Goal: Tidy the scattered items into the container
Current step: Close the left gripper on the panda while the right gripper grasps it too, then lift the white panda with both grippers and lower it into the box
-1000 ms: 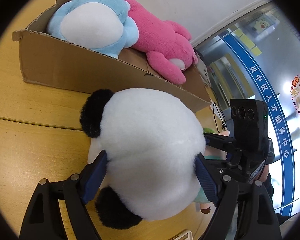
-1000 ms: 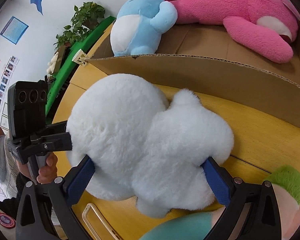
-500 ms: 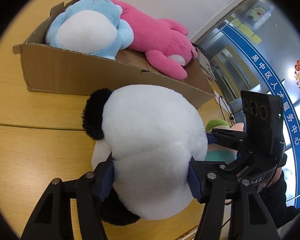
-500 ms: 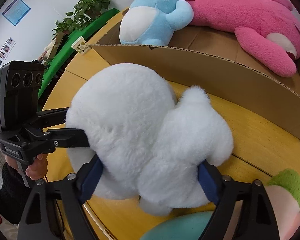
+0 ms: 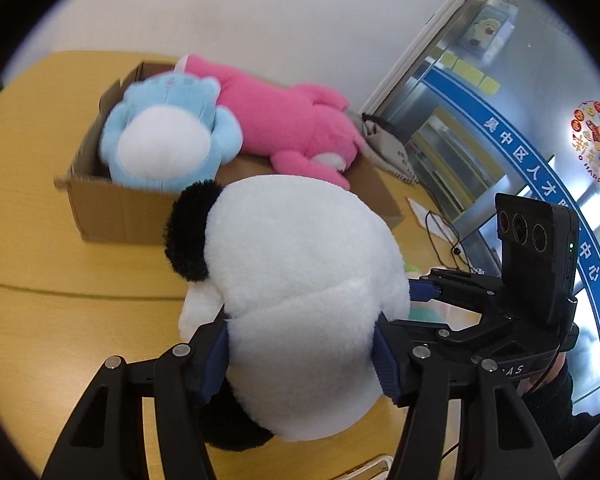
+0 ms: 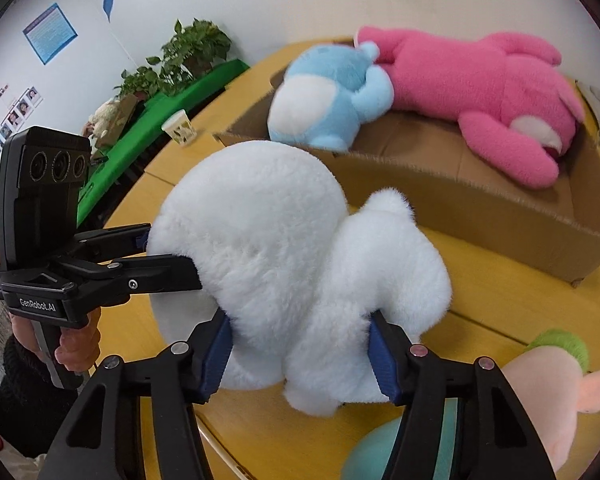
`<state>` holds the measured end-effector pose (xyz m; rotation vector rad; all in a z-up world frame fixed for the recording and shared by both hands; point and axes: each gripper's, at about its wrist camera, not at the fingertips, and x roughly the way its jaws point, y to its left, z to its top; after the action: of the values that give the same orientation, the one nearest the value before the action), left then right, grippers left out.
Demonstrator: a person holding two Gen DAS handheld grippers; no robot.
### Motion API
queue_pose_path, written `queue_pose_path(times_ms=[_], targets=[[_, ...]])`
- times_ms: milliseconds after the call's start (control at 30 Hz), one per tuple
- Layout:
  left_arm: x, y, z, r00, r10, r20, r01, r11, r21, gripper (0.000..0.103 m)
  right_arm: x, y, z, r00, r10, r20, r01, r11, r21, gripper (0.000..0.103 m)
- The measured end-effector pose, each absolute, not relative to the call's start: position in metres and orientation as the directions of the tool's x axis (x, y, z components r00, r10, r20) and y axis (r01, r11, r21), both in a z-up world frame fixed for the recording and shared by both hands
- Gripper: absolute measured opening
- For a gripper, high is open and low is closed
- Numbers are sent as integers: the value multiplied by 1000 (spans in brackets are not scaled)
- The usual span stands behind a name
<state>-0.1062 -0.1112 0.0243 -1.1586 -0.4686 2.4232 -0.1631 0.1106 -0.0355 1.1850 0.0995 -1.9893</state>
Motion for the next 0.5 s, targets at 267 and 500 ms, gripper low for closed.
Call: queue_pose_path(times_ms=[267,500], targets=[[-119,-101,111,-665,494,-560,-326,-867,-377,60,-156,116,47,-409,-606,-682,703,-686,188,65],[-147,-88,206,-747,470,-470,-410,-882,-230,60,-169,119,138,-569,-600,-562,702,-710,46,65]])
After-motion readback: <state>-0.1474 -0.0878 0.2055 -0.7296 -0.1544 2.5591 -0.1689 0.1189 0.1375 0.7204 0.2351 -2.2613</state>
